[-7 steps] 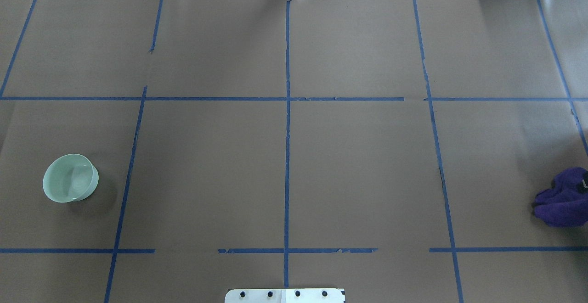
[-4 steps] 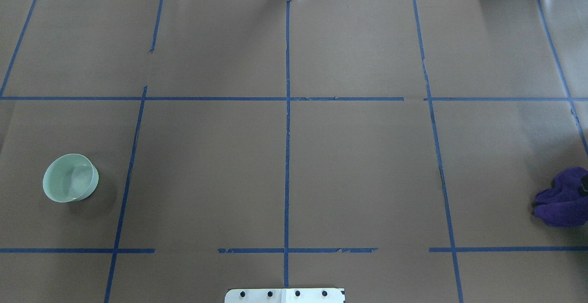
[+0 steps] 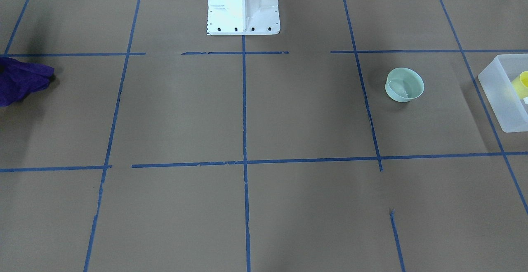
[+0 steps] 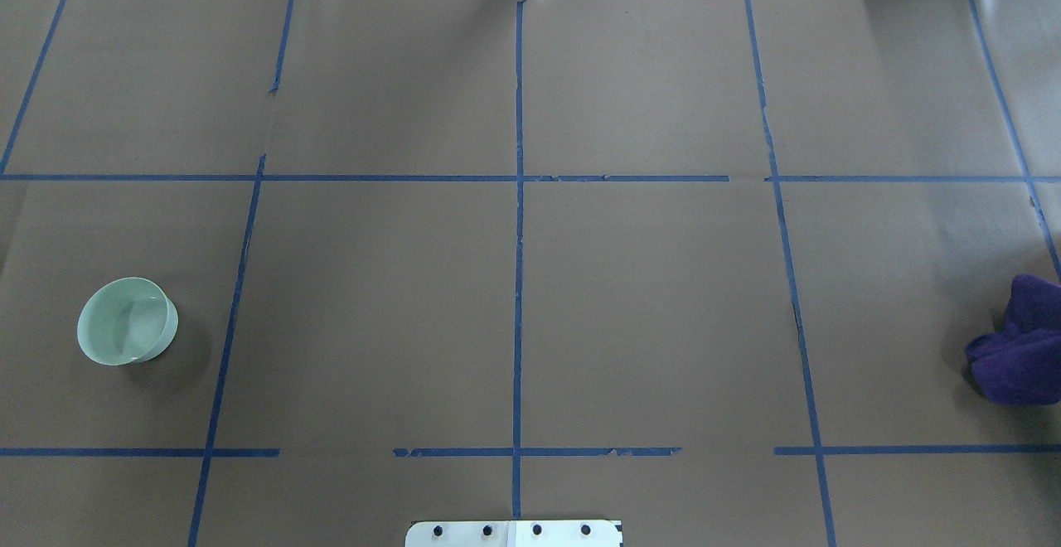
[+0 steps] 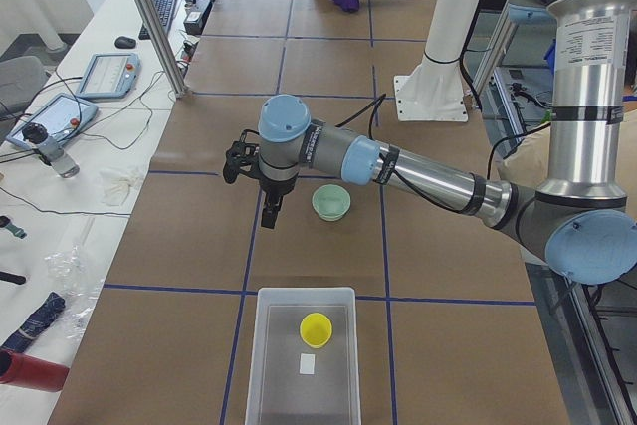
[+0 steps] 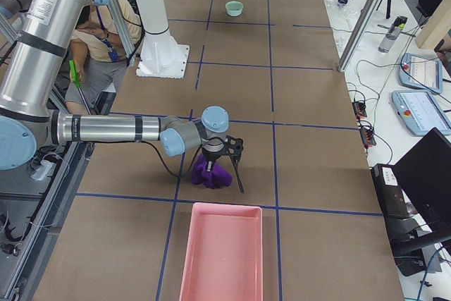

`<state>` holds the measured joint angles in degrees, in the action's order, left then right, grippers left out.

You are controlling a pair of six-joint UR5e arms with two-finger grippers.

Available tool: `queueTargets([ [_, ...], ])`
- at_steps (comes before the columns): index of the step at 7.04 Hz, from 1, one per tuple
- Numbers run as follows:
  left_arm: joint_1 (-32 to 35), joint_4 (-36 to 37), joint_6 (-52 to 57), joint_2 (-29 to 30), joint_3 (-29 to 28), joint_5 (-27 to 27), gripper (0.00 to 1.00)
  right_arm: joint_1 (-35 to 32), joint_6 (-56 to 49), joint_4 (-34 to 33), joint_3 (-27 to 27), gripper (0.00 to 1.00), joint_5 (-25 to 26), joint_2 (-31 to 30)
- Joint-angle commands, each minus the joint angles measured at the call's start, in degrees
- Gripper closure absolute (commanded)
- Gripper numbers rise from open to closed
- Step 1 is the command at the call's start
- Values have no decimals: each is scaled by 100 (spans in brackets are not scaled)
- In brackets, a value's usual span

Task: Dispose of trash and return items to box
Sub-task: 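Grasp the purple cloth with the right gripper and lift it off the table, then drop the purple cloth into the pink bin with the right gripper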

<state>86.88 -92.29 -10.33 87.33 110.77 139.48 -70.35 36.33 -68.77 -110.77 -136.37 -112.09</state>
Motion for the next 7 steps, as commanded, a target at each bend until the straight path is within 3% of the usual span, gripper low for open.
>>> queueTargets([
  [1,-381,-491,-801,3,6,114,0,-1720,-203,-40,-296,100,-758,-58],
  [2,-417,-579,-883,3,6,123,0,-2354,-692,-371,-279,100,-759,-32],
  [3,-478,-624,-918,3,6,123,0,-3031,-2220,-1366,-200,100,-472,168],
  [4,-488,-676,-919,21,6,114,0,-3855,-4437,-3012,392,100,9,1058],
  [5,-679,-973,-1058,21,-20,114,0,-4247,-5886,-3803,1355,100,406,2067],
  [6,-1107,-1324,-1799,21,-3,114,0,-4259,-6866,-3715,2296,100,740,2338],
  [7,-1599,-1849,-2659,4,-29,62,0,-4259,-6998,-2870,2671,100,1144,2237],
])
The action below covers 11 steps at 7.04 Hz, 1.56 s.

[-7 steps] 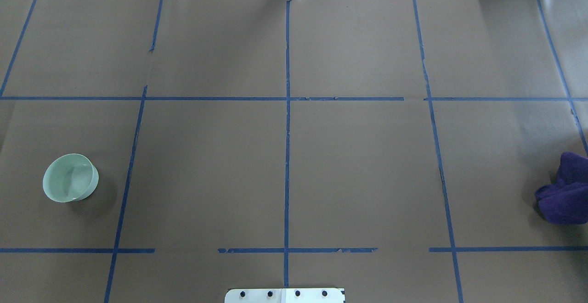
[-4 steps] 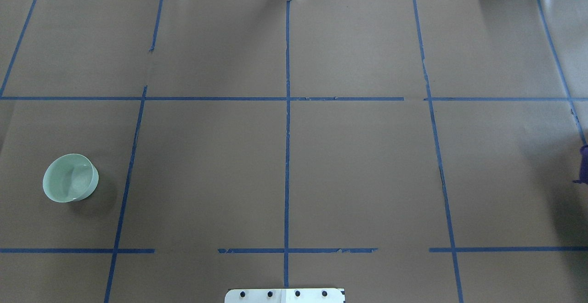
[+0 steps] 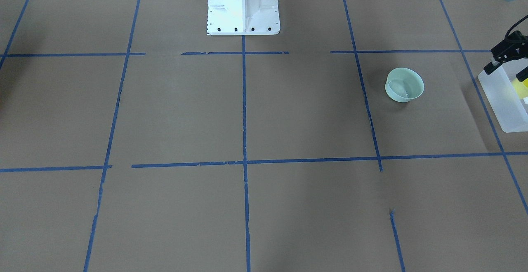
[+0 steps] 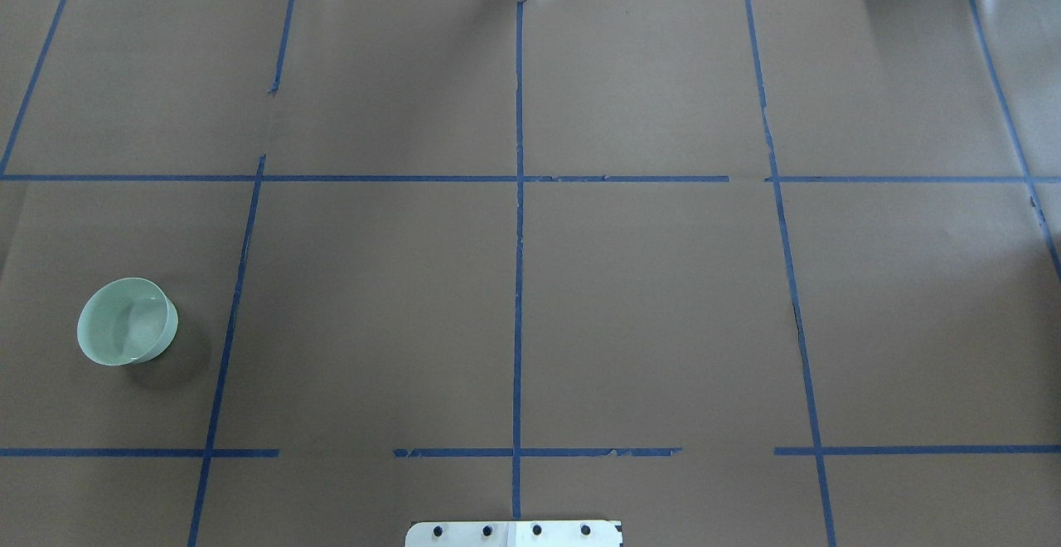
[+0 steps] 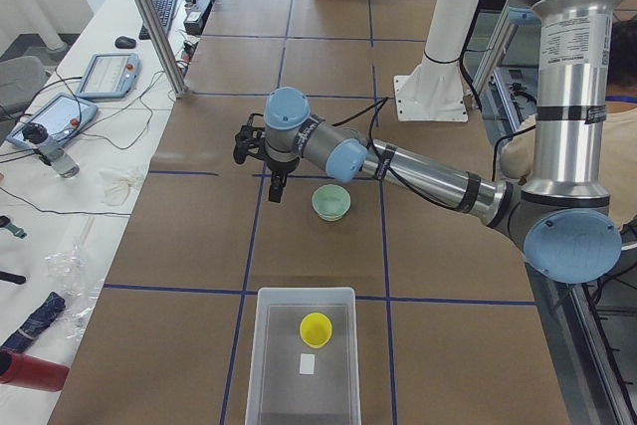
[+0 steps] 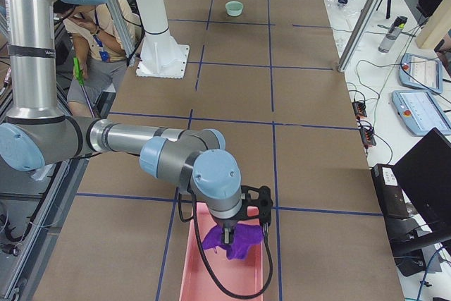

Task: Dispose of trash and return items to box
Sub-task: 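Drop the purple cloth into the pink bin with the right gripper, then reach the left gripper to the pale green bowl and grip its rim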

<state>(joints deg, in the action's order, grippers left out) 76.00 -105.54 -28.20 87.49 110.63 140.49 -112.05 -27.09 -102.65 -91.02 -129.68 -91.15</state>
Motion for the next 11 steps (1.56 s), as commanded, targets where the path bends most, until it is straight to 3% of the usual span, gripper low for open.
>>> queueTargets([
  [1,-690,-625,-1124,-48,-16,-56,0,24,-545,1057,996,100,557,-102],
  [2,-927,-626,-1144,-65,-7,-492,0,269,-335,1132,1216,66,488,-148],
  [3,-1147,-608,-1170,-92,-16,-1088,0,437,-106,1133,1279,1,113,-174],
  [5,-1743,-826,-1126,-423,-269,-1182,3,718,332,1159,1219,0,-547,-175],
  [6,-2086,-932,-1100,-487,-488,-1182,3,885,553,1342,1140,0,-576,-140],
  [8,-2274,-2508,-1222,-934,-1103,-1182,3,1333,1211,1851,1130,0,-725,-78],
  [11,-2880,-2568,-1803,-883,-1140,-1365,4,1353,1302,2003,1130,0,-787,-87],
])
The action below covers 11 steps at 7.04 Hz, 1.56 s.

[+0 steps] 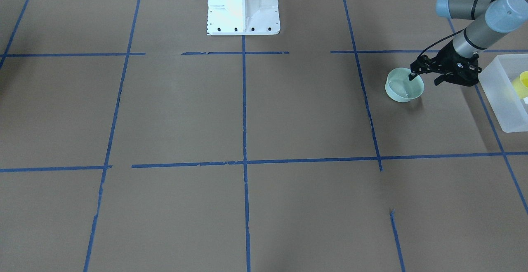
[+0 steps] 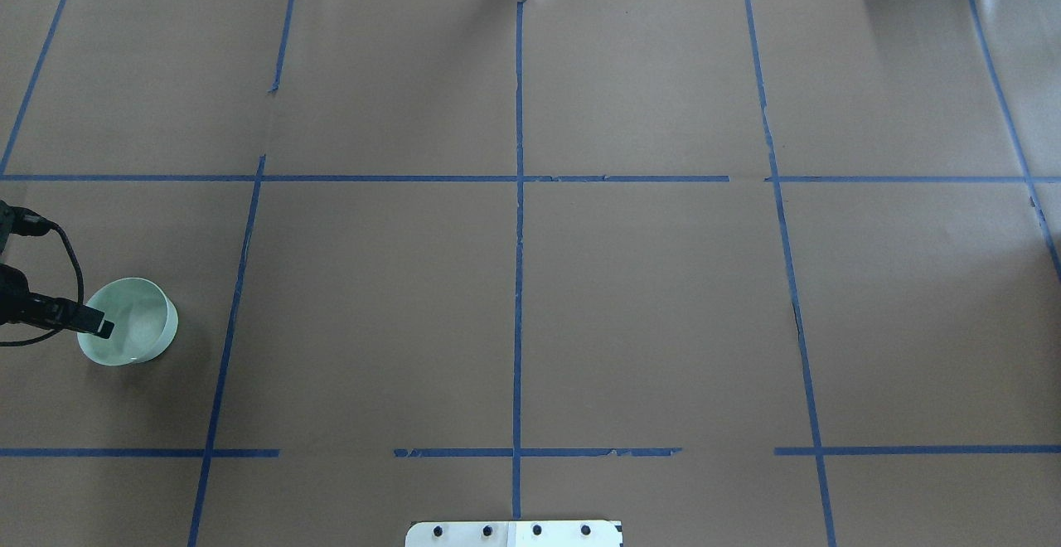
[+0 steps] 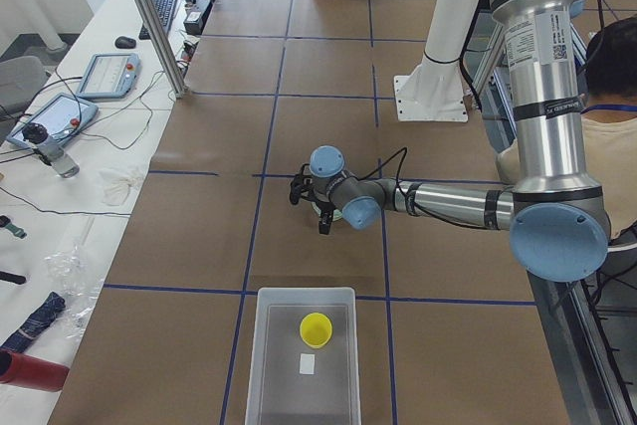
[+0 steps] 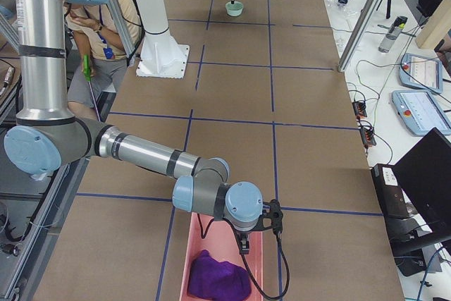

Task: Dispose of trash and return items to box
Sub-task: 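Reach the left gripper to the pale green bowl and grip its rim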

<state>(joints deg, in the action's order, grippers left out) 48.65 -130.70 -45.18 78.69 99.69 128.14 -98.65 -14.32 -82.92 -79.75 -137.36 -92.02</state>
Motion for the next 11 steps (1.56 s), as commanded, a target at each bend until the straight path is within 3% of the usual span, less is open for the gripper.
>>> queueTargets([
  [1,-250,-53,-131,41,-63,-288,19,12,26,30,3,0,-19,-9],
  [2,-251,-53,-114,41,-98,-298,49,4,9,39,-6,0,-27,-70],
  [4,-251,-53,-114,50,-125,-307,96,4,8,39,3,0,-54,-71],
  [8,-225,-87,-105,50,-55,-298,100,4,-27,39,-6,0,-63,-79],
  [9,-173,-88,-97,-54,302,-290,100,4,-27,39,-6,0,-63,-79],
  [10,72,-53,-53,-264,723,-177,100,4,-27,39,-6,0,-63,-79],
  [11,944,52,992,-353,701,381,100,4,-35,39,-6,0,-89,-88],
])
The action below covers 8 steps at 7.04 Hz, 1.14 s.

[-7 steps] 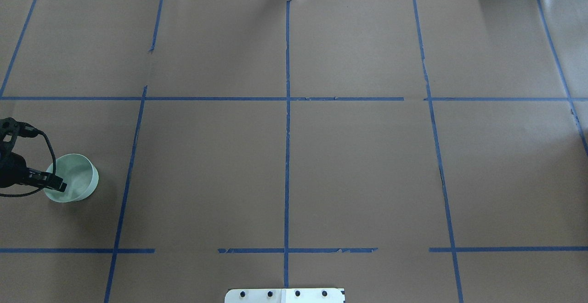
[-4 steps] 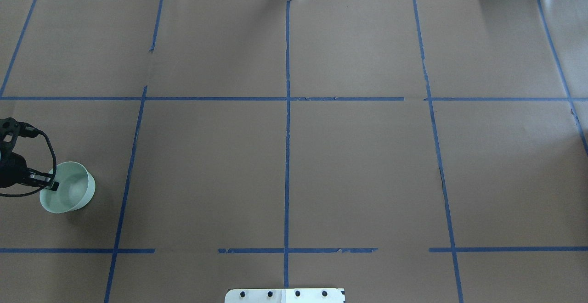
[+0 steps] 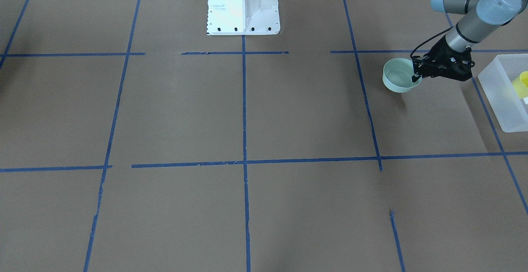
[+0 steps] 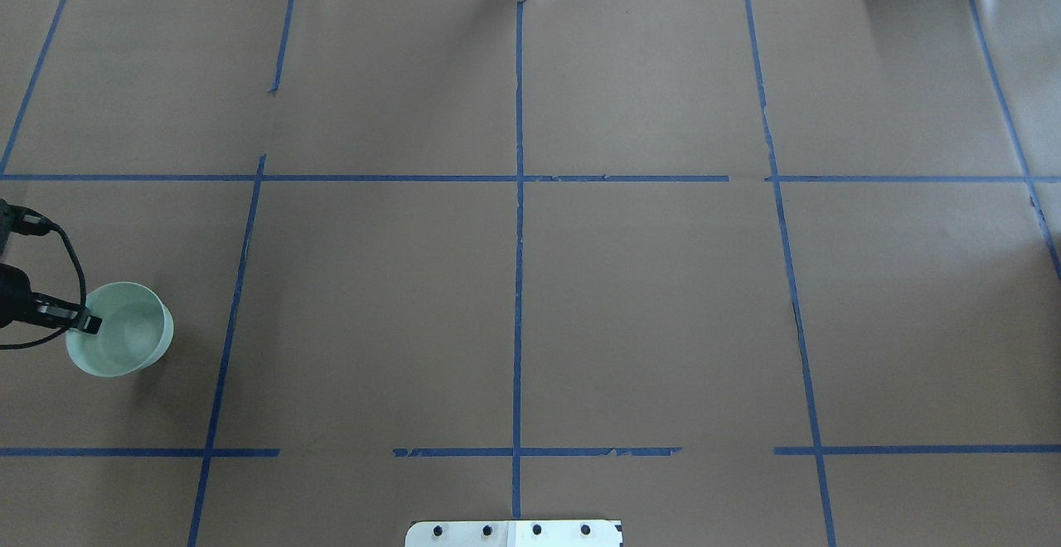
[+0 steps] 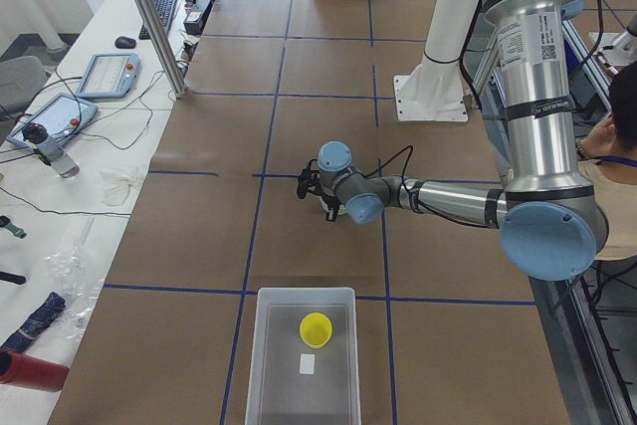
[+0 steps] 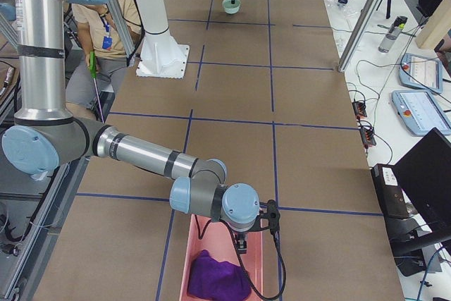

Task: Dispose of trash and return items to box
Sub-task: 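Reach the left gripper to the pale green bowl and grip its rim, then lift the green bowl with the left gripper and place it in the clear bin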

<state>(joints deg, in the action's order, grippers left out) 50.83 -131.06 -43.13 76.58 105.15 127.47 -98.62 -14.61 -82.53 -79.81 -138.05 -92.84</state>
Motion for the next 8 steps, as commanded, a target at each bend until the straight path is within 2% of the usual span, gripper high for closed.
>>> queueTargets([
  [1,1971,681,2607,-118,-62,654,100,0,-7,0,0,0,-55,-6],
  [2,3123,1349,4383,-74,-421,630,100,0,2,0,0,0,-107,-6],
  [3,3866,1599,5575,109,-964,613,100,0,2,0,-8,0,-116,-6],
  [4,4386,1593,6240,355,-1709,612,100,0,37,-9,-139,0,-117,3],
  [5,4635,1593,6560,644,-2413,499,100,26,98,-52,-375,0,-99,3],
  [6,4777,1575,6667,891,-2794,-24,100,79,351,-61,-526,0,-90,11],
  [8,4857,1549,6686,999,-3419,-152,100,132,433,-70,-589,0,-108,3],
])
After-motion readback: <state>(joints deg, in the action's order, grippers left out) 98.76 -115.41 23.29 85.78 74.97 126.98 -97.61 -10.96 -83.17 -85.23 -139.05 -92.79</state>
